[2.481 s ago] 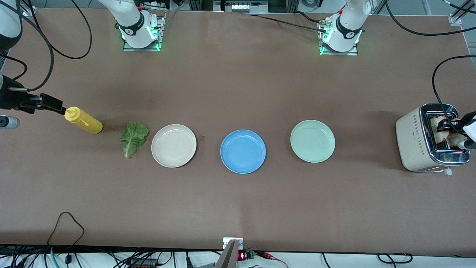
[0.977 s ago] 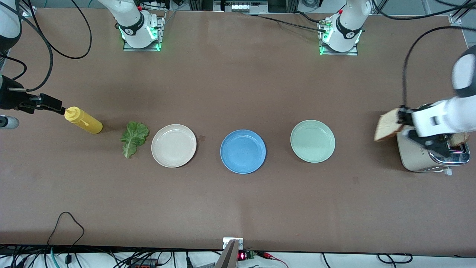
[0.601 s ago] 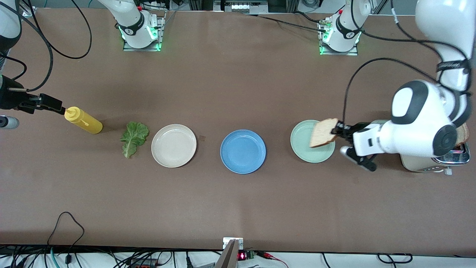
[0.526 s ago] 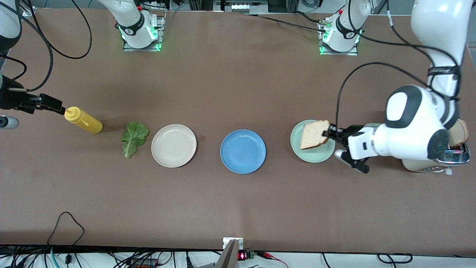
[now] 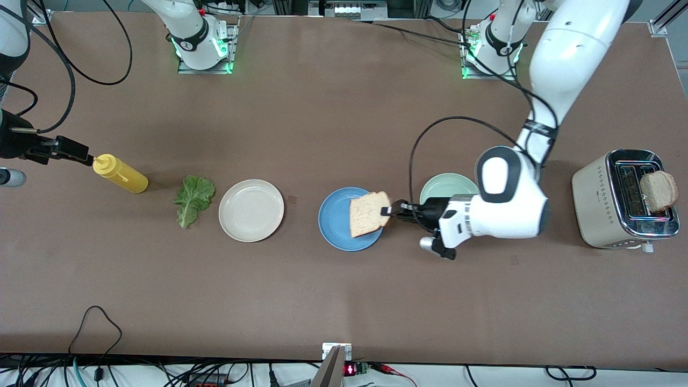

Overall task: Make sandwich in blue plate with both arms
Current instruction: 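Carry the bread slice with the left gripper onto the blue plate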

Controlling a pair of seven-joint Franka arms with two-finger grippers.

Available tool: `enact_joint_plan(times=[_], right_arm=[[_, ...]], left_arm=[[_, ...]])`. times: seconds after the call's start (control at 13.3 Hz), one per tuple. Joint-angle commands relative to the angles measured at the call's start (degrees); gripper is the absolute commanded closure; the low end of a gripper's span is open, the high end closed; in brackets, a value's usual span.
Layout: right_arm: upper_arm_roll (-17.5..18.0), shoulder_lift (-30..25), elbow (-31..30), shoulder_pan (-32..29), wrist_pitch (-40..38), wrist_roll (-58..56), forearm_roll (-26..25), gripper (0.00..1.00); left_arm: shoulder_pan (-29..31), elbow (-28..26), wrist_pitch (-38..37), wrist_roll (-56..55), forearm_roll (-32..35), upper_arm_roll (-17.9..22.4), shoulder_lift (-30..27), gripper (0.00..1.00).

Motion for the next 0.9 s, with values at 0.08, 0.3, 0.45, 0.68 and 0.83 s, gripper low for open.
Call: enact_joint_plan(times=[0.08,0.3,0.45,0.68,0.83], right_arm=[[0.2,-0.2,-0.2,-0.2,-0.3,0.7,0.3,0.00],[0.2,-0.2,-0.2,-0.2,-0.3,0.7,0.3,0.00],[0.2,-0.2,-0.2,-0.2,-0.3,0.8,0.3,0.00],[0.2,0.3,-0.3,-0.2,-0.3,1.0,0.3,0.00],[0.2,1.0,-0.2,-0.1,0.3,0.8,0.4,0.00]], left_arm=[[-3.4,-1.1,5.8,6.9,-5.3,0.2,3.7,1.00],[-4.9,-1.8,8.8,8.9,-5.3,0.2,5.4,1.00],[-5.8,-2.5,11.4,9.2,-5.3,0.2,6.5,1.00],[-6.5,-3.1,11.7,9.2,-4.9,0.4,6.8,0.85],[-5.9,-4.2,11.4,9.1,-3.7,0.8,6.2,0.00]])
